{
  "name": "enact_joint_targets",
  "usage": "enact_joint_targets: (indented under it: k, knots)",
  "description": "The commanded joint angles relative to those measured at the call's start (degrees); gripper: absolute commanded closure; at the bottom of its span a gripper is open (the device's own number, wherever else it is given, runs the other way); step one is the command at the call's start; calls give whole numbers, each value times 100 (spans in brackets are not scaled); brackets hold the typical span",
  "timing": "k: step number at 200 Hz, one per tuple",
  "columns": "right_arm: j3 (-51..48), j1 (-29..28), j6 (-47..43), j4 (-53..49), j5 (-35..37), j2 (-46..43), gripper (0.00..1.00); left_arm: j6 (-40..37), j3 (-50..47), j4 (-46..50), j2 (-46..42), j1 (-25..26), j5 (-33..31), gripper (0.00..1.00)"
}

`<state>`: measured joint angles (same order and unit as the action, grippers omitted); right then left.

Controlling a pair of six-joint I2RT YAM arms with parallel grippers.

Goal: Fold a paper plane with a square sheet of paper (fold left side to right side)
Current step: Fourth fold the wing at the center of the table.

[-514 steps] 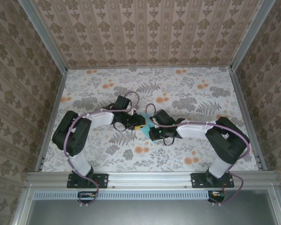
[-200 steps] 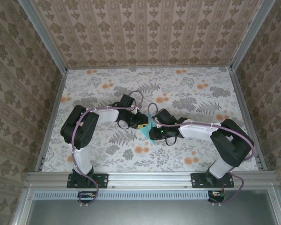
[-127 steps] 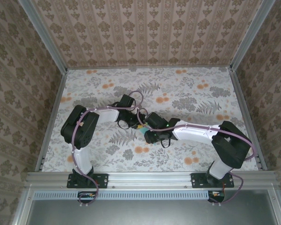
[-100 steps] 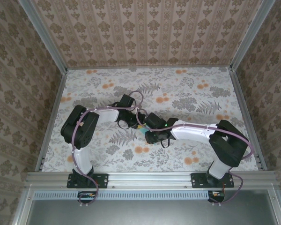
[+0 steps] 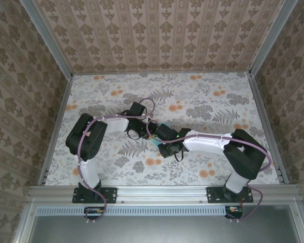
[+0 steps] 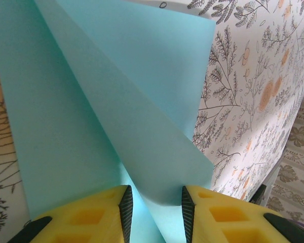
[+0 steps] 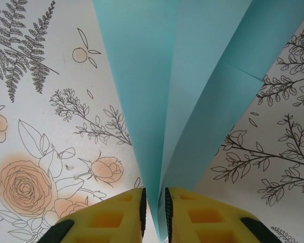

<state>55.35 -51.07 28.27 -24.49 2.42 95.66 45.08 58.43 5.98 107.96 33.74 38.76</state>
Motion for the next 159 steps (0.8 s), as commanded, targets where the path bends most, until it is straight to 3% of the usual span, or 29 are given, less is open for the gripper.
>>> enact_joint_targets:
  k: [1, 159]
  knots:
    - [46, -51, 8, -188, 96, 96, 81, 51, 114, 78, 67, 36, -27, 66]
    - [-95, -121, 127, -311, 136, 161, 80, 19, 169, 148, 85, 36, -26, 66]
